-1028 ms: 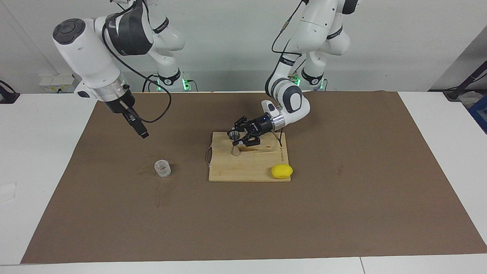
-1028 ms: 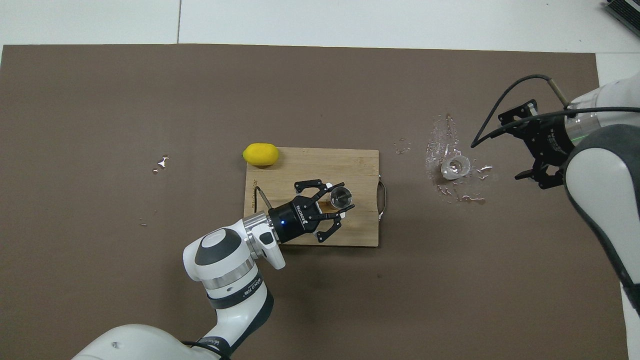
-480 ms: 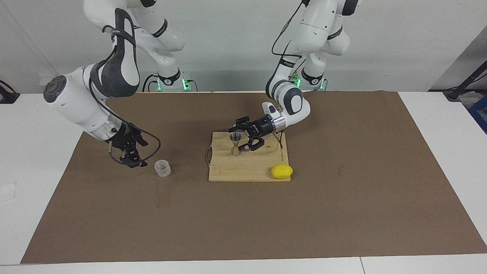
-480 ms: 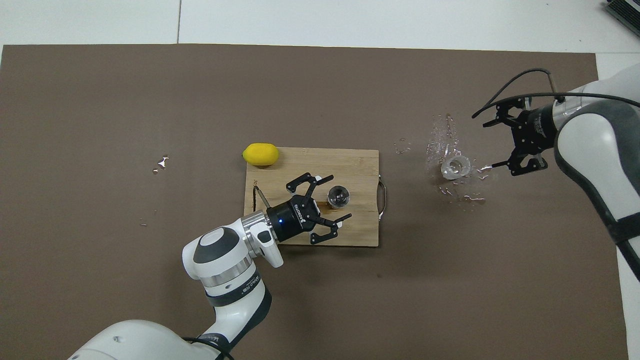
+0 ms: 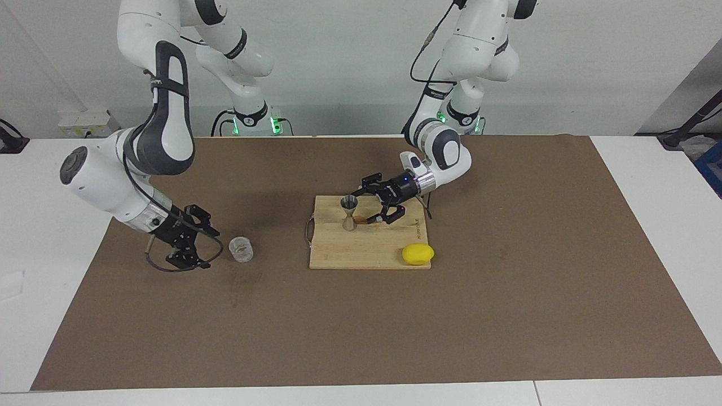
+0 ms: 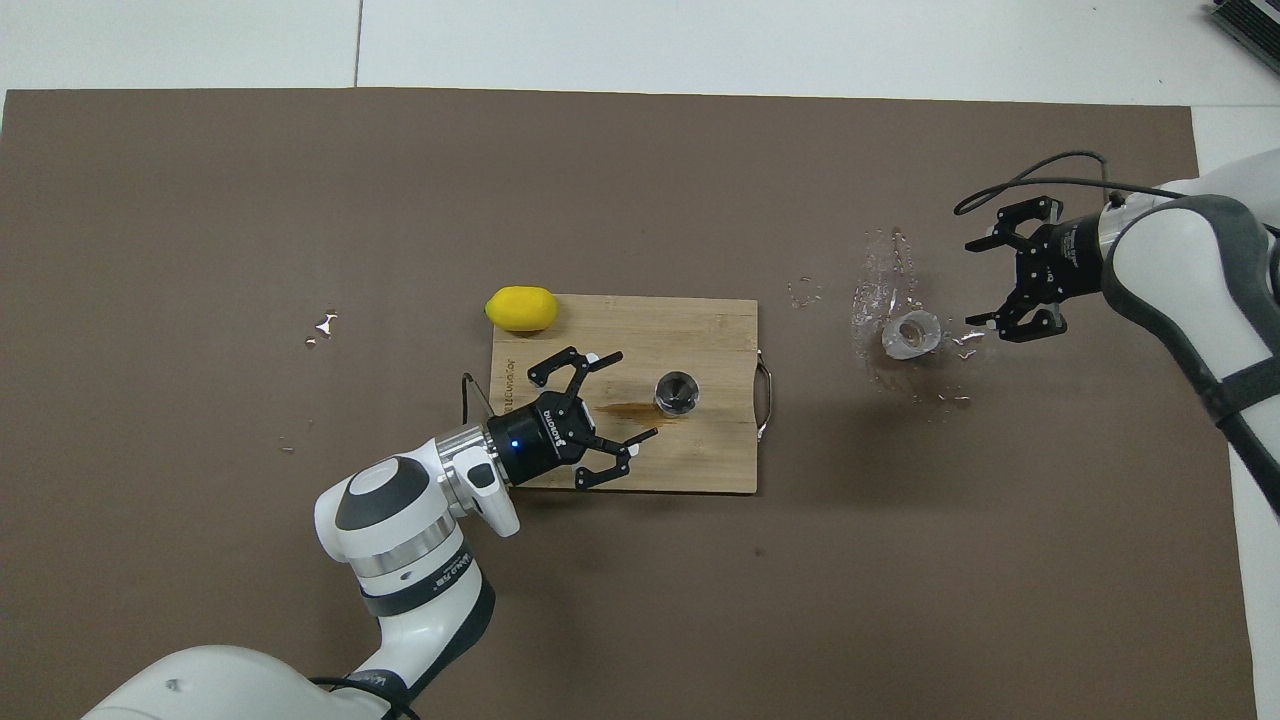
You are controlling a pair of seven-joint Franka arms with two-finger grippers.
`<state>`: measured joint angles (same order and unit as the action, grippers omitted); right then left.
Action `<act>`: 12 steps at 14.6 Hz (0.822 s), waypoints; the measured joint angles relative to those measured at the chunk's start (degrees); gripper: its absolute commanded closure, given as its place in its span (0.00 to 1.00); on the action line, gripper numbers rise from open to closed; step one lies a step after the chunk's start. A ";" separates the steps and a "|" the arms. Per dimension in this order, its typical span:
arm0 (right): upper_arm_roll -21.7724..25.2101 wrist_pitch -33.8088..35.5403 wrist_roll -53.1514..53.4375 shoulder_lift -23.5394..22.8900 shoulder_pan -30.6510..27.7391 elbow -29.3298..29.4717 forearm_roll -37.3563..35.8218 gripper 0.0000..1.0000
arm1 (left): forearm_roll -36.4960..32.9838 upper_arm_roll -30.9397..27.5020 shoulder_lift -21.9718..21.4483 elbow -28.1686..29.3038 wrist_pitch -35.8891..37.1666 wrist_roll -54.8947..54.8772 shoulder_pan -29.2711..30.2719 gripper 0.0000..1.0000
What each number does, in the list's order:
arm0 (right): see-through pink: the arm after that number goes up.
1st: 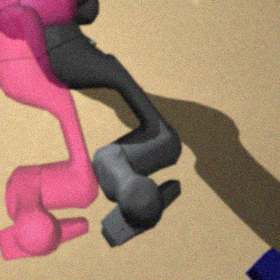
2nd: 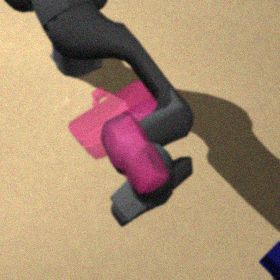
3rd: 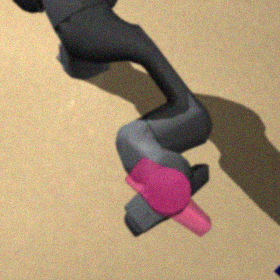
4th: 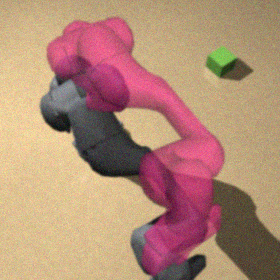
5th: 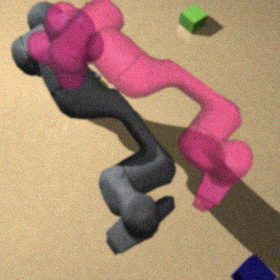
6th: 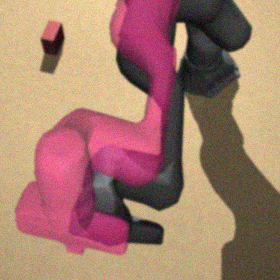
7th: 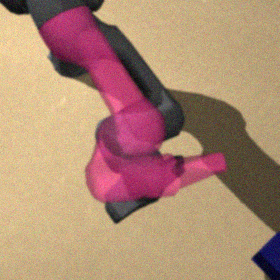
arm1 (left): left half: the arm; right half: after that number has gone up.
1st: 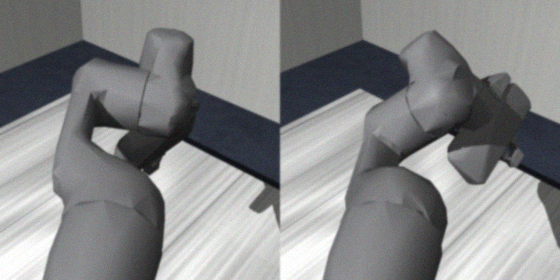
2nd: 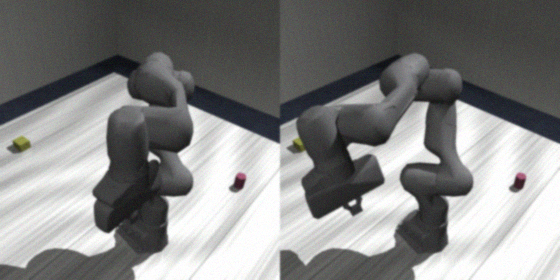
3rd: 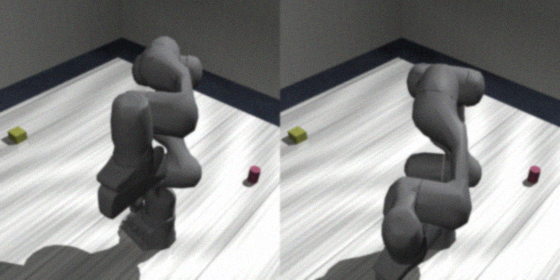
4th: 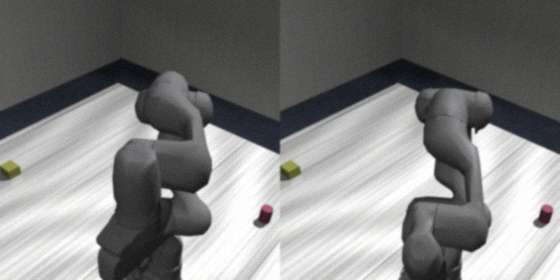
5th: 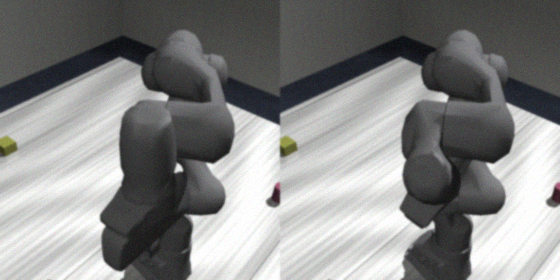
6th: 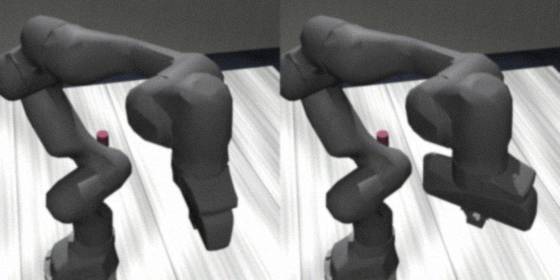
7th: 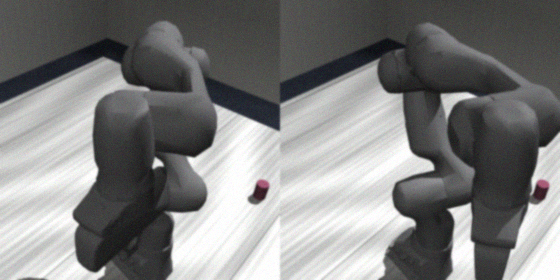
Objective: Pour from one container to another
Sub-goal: 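Set the cup down with the left gripper while the right gripper reaches the glass, then withdraw the left gripper while the right gripper grasps the clear glass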
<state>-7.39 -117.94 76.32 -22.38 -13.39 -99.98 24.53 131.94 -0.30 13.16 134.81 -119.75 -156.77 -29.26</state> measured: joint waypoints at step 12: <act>-0.32 -6.06 -9.15 -1.66 -0.10 -9.10 9.74 0.21 | -35.37 -0.38 -5.98 6.30 11.45 0.47 24.05 0.00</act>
<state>-7.71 -123.99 67.17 -24.04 -13.48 -109.08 34.28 96.57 -0.68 7.18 141.11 -108.30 -156.30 -5.21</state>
